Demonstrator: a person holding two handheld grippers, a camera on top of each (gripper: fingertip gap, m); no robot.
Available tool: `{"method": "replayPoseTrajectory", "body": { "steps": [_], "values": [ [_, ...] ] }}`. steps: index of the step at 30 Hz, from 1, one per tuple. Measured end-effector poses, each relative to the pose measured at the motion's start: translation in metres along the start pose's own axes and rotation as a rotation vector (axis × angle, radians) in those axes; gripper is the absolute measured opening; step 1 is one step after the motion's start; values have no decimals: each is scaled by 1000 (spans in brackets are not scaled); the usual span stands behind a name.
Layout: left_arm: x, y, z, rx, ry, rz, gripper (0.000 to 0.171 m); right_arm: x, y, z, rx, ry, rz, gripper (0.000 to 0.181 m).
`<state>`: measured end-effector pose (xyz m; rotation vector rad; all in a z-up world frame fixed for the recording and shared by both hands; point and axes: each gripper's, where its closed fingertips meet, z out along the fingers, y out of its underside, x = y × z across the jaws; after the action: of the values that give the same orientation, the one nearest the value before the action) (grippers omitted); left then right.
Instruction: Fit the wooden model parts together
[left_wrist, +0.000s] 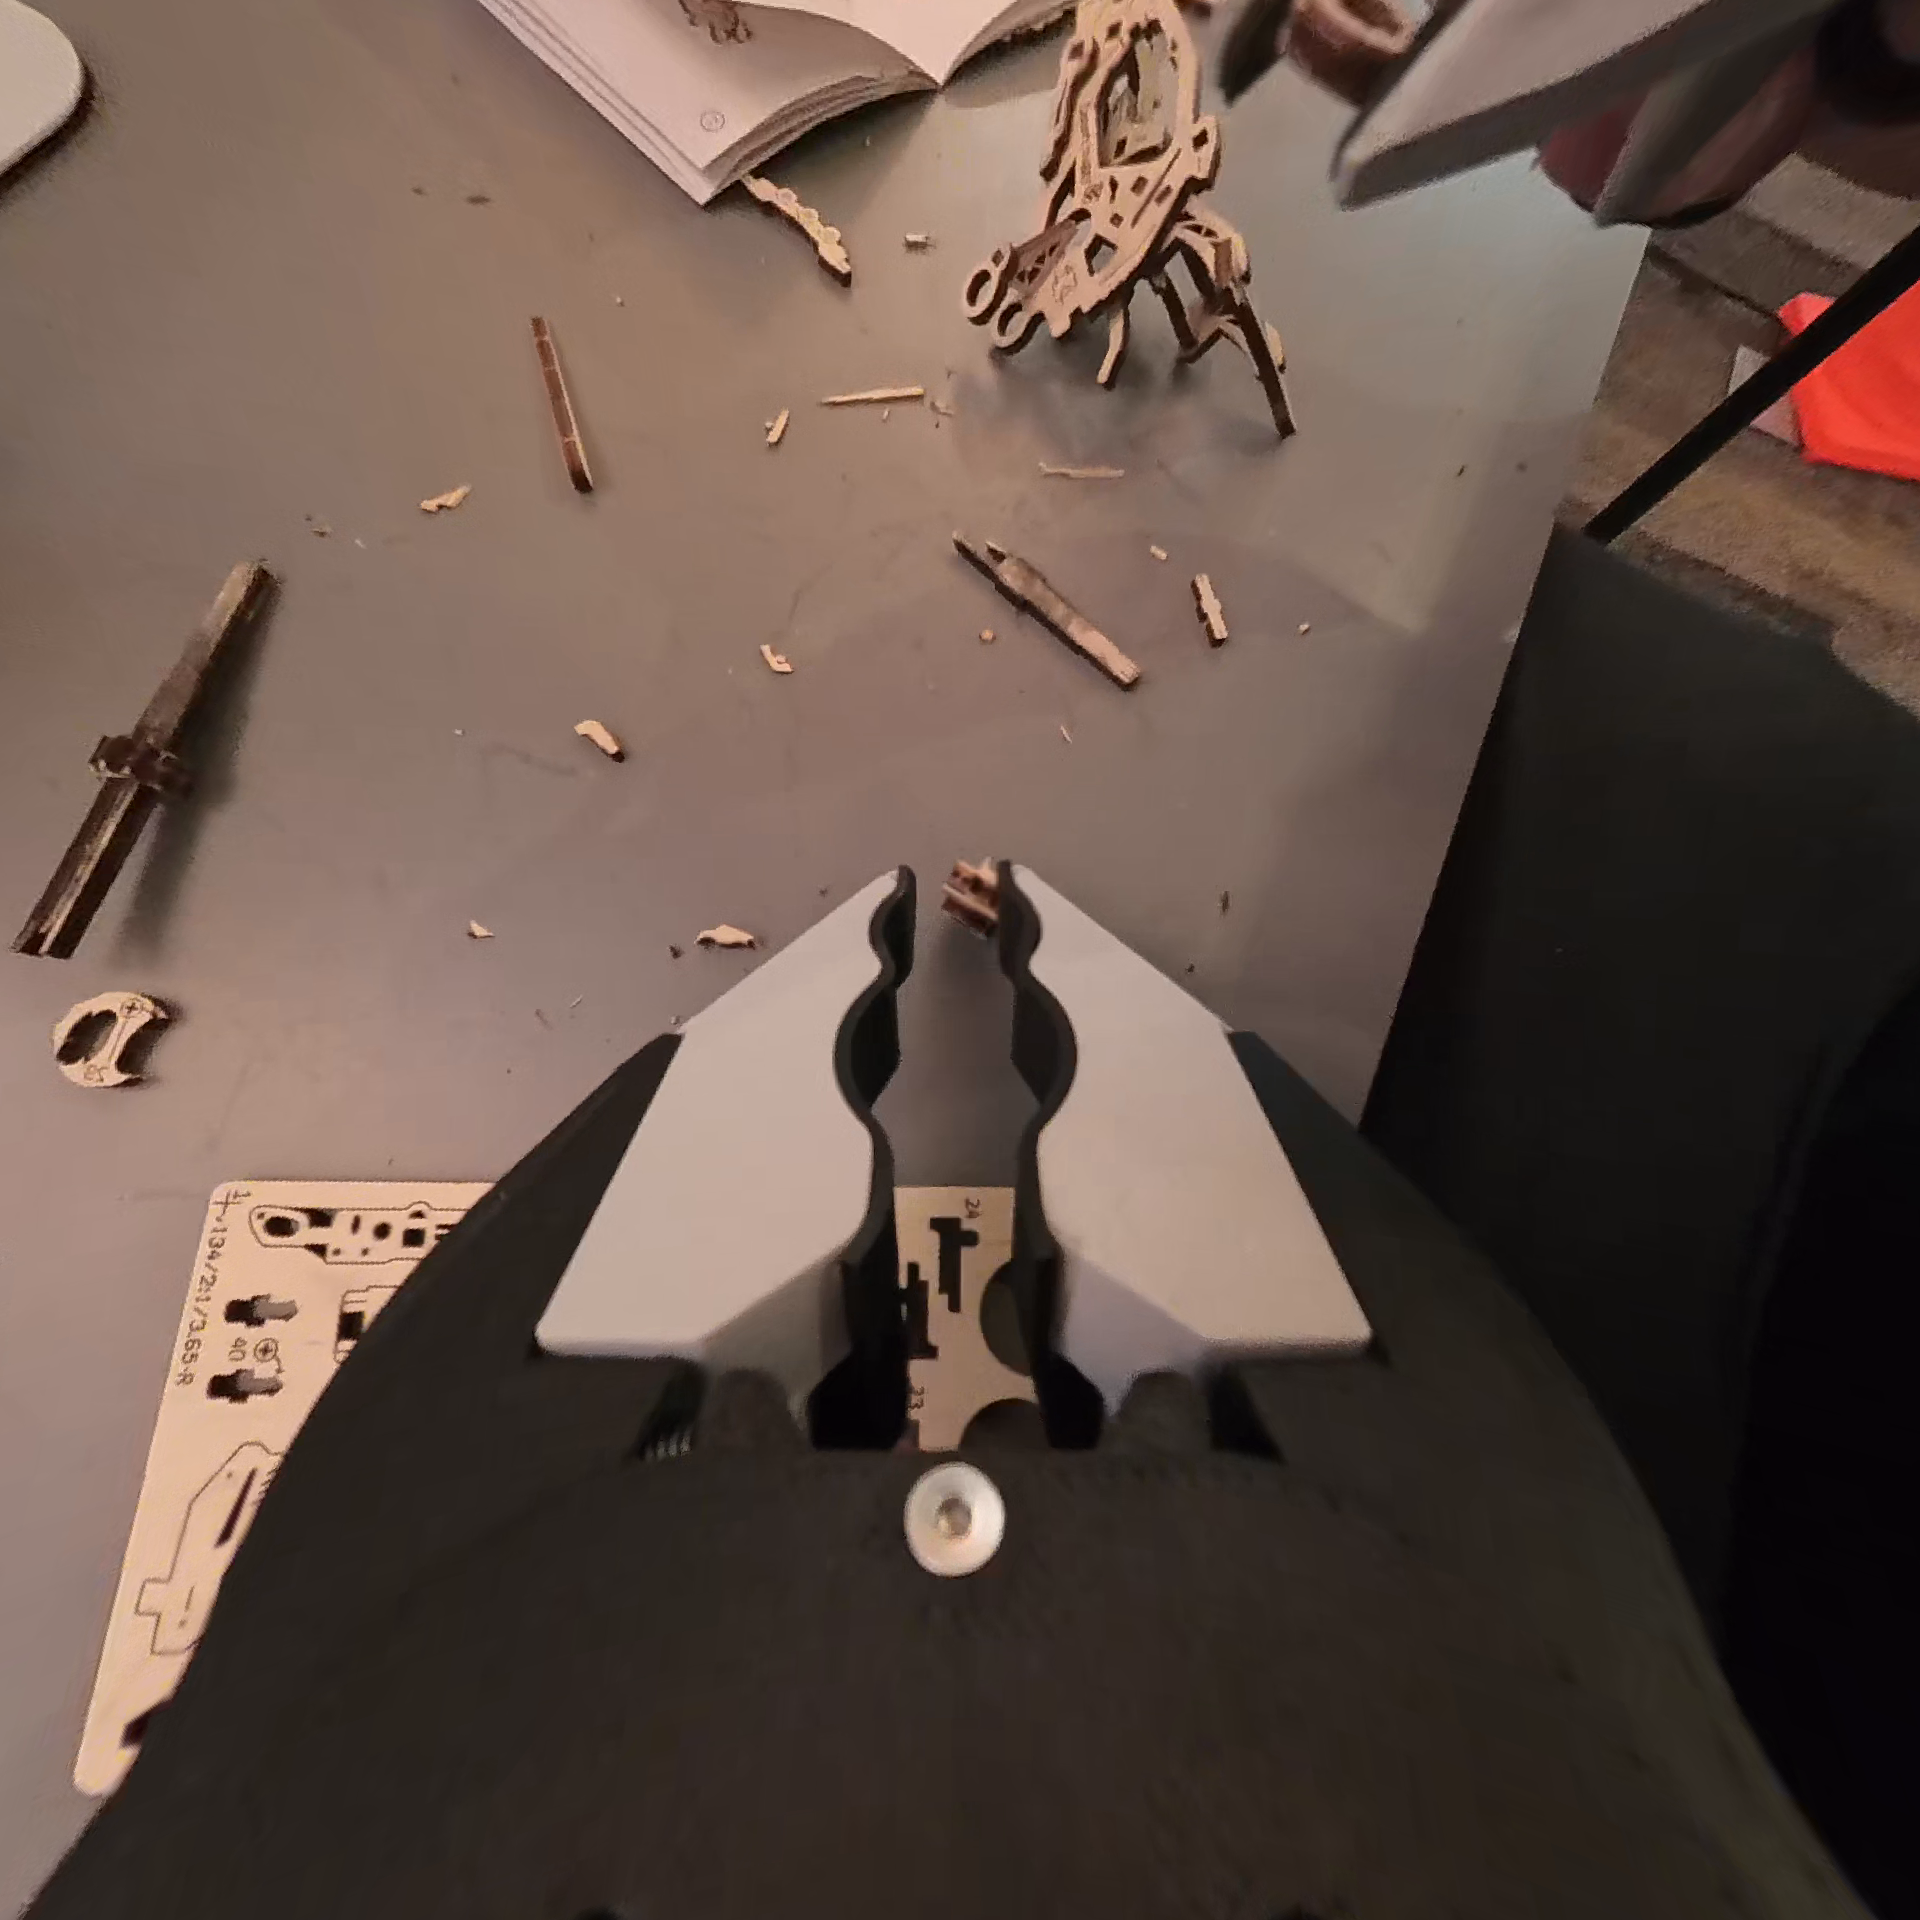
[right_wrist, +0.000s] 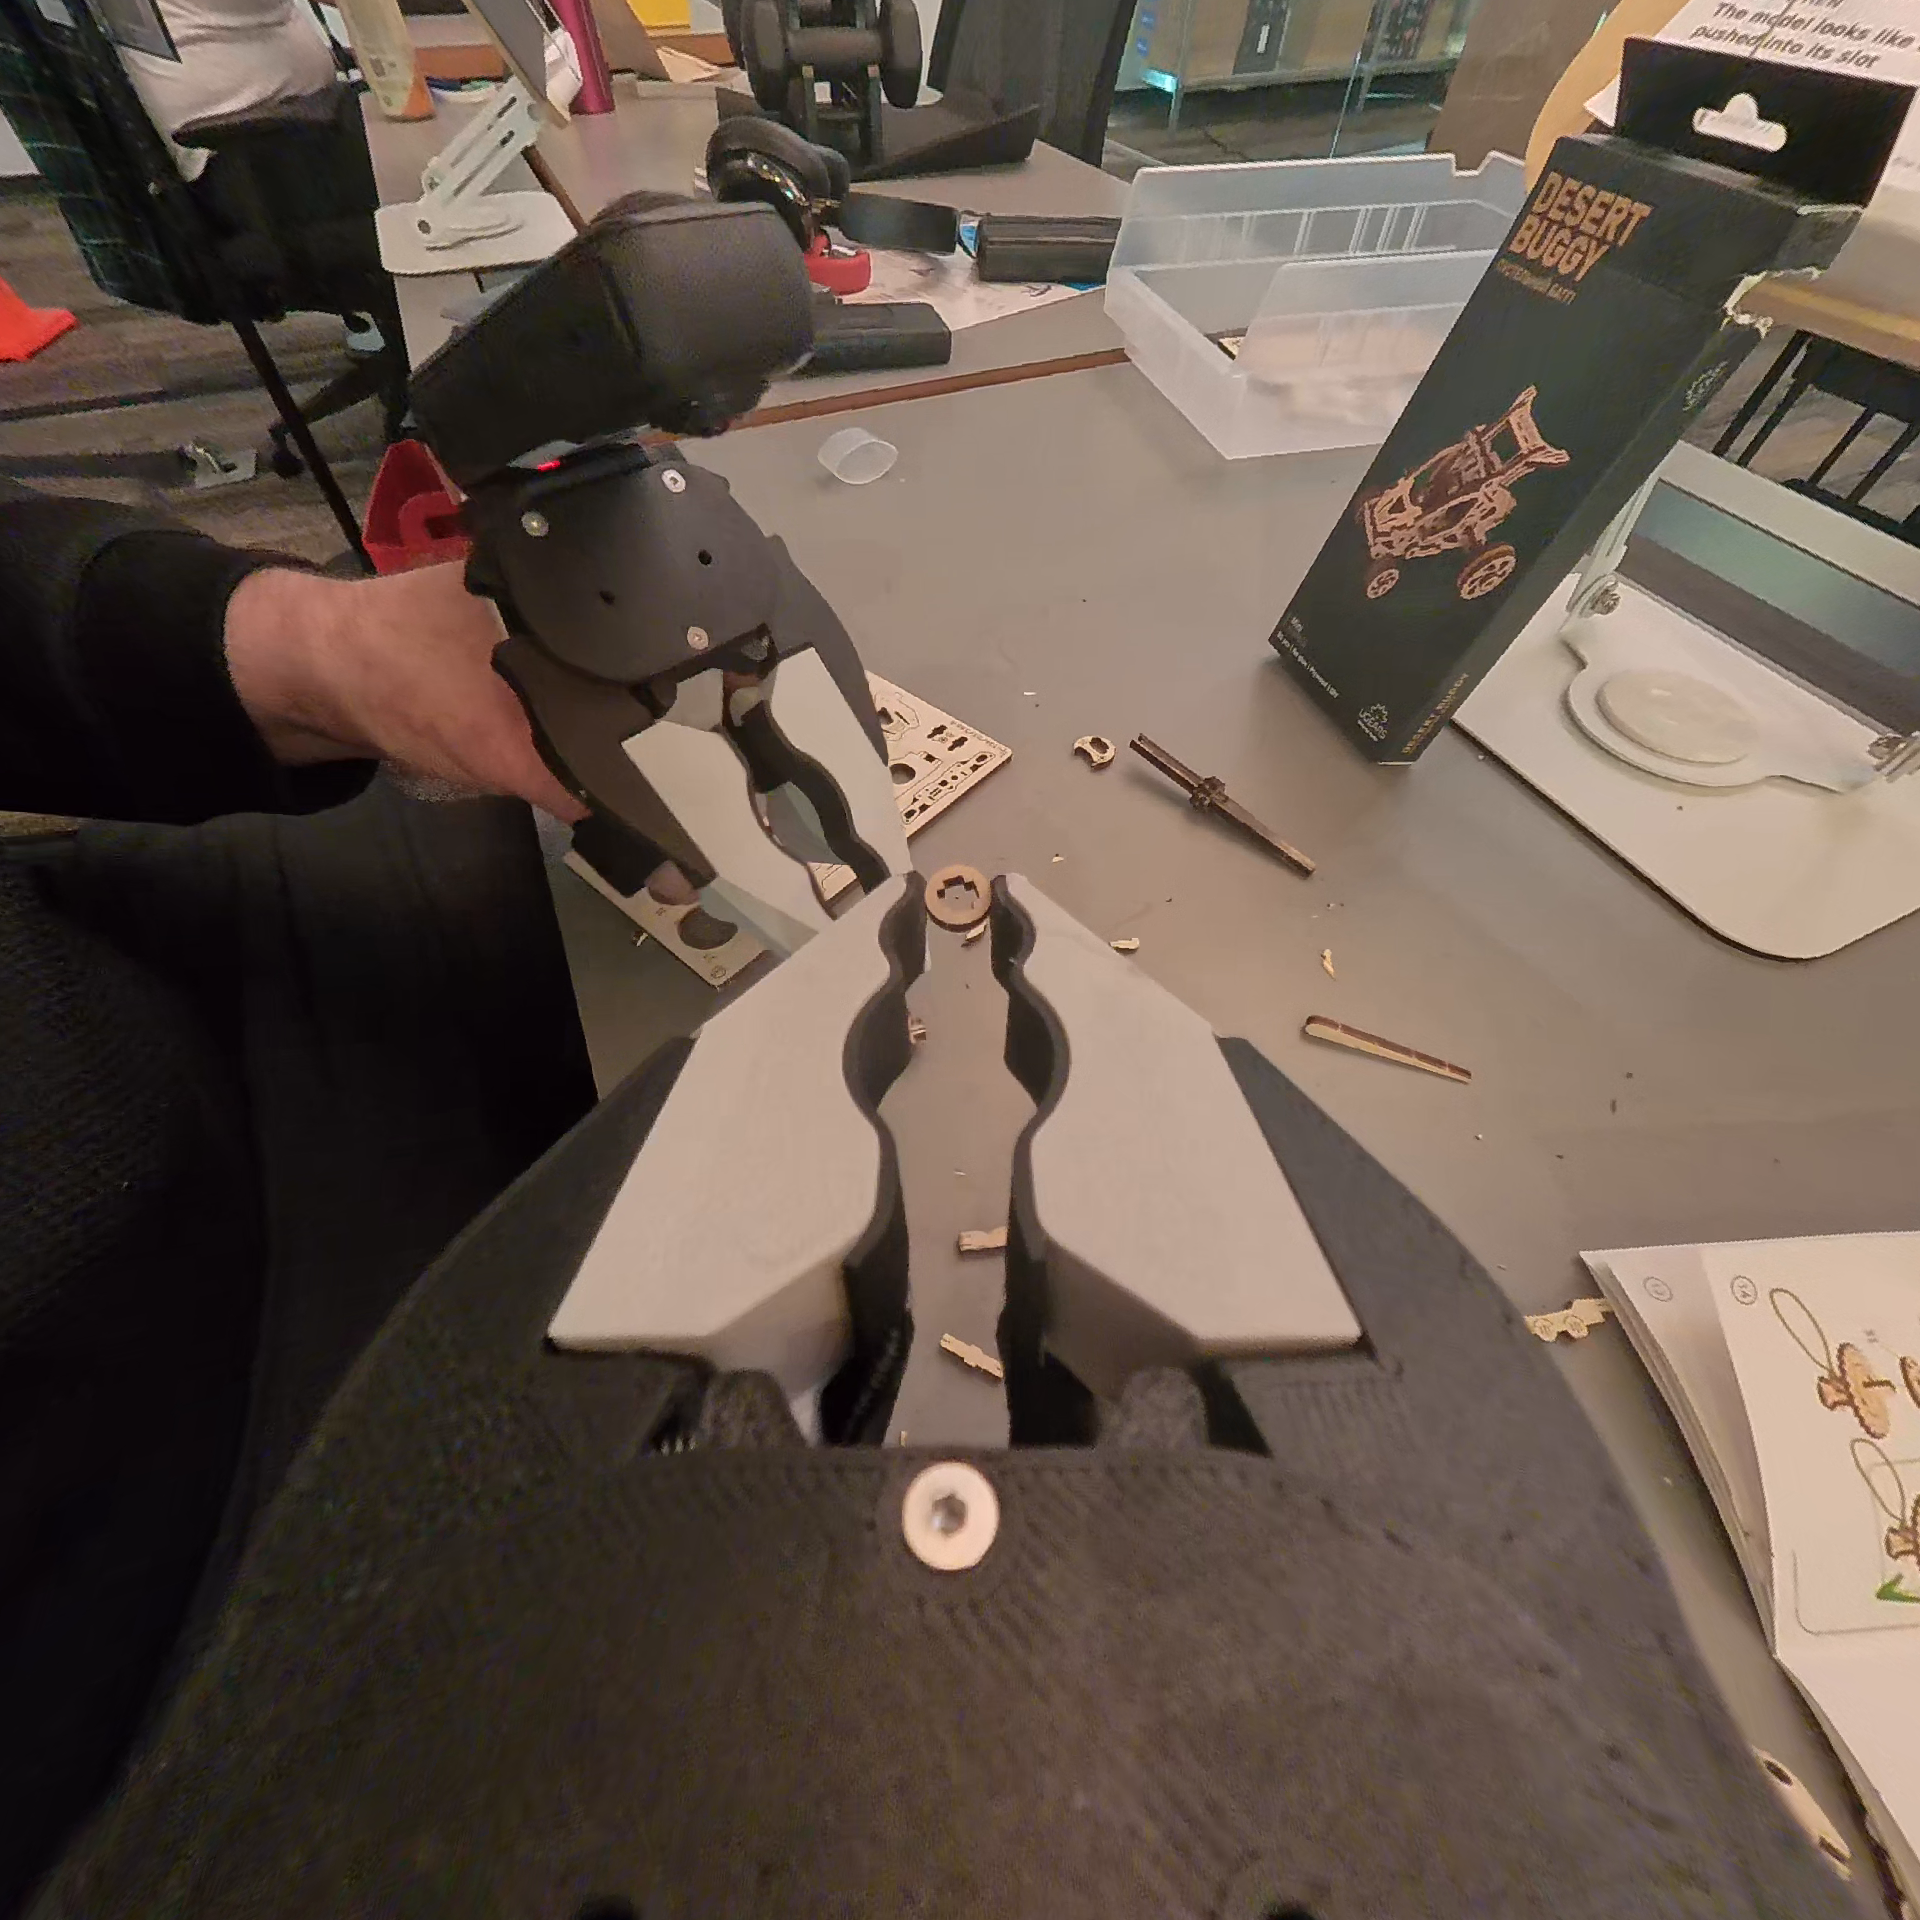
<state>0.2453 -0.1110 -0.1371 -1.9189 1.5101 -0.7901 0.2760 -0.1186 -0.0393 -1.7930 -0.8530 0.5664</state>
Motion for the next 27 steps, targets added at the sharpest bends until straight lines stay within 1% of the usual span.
{"method": "replayPoseTrajectory", "body": {
  "steps": [2, 5, 8, 11, 15, 19, 21, 24, 27],
  "values": [
    [-1, 1, 1, 5, 22, -18, 6, 0, 0, 0, 1, 1, 0, 9],
    [1, 9, 6, -40, 34, -12, 0, 0, 1, 0, -3, -2, -1, 9],
    [-6, 13, 4, -51, -7, -21, 0, 0, 1, 0, -1, -4, 1, 9],
    [-13, 25, 4, -102, -19, -43, 0, 0, 1, 0, -1, -7, 3, 9],
    [-19, 25, -2, -100, -41, -65, 0, -1, 4, 1, -15, -15, 6, 9],
    [-21, 20, -10, -42, -22, -90, 6, -6, 17, 10, -77, -30, -12, 9],
    [-17, 13, -15, 15, 7, -95, 8, -13, 22, 18, -100, -50, -19, 9],
    [-3, -8, -24, 144, 113, -145, 10, -20, 28, 29, -124, -64, -47, 9],
    [6, -27, -35, 277, 243, -257, 11, -23, 27, 34, -124, -62, -68, 9]
  ]
}}
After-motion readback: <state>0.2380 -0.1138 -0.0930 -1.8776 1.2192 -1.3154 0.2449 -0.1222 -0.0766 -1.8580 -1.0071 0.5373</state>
